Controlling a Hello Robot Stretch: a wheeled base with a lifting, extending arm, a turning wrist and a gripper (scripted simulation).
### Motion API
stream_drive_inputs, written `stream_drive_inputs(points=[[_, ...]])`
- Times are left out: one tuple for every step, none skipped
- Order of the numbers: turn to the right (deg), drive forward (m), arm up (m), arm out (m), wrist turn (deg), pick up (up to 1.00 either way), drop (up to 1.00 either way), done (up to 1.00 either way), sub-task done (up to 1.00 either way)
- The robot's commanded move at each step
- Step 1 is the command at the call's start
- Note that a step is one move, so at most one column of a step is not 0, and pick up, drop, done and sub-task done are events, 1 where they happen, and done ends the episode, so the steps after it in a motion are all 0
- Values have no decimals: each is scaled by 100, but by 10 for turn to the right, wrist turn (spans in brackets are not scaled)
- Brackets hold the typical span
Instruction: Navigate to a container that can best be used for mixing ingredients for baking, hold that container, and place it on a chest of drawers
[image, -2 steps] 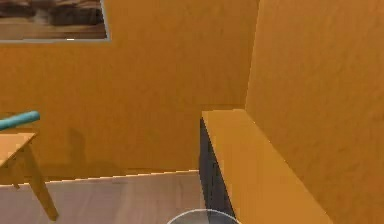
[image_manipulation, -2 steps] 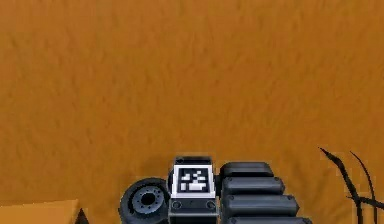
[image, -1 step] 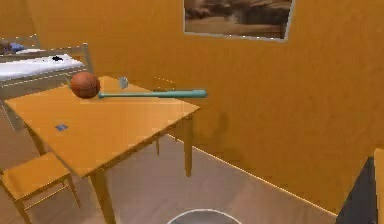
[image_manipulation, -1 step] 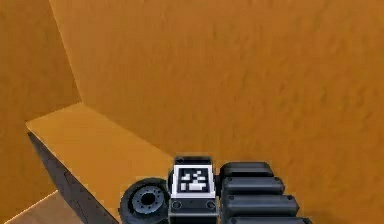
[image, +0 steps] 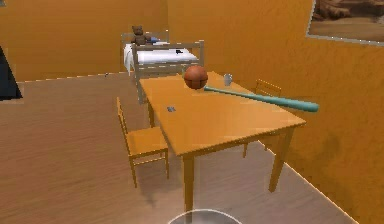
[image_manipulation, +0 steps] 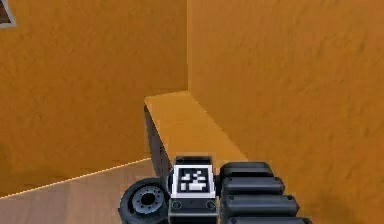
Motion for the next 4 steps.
stream_drive_inputs(points=[[0,0,0,48,0,0,0,0,0],[0,0,0,0,450,0,0,0,0],[0,0,0,0,450,0,0,0,0],[0,0,0,0,360,0,0,0,0]])
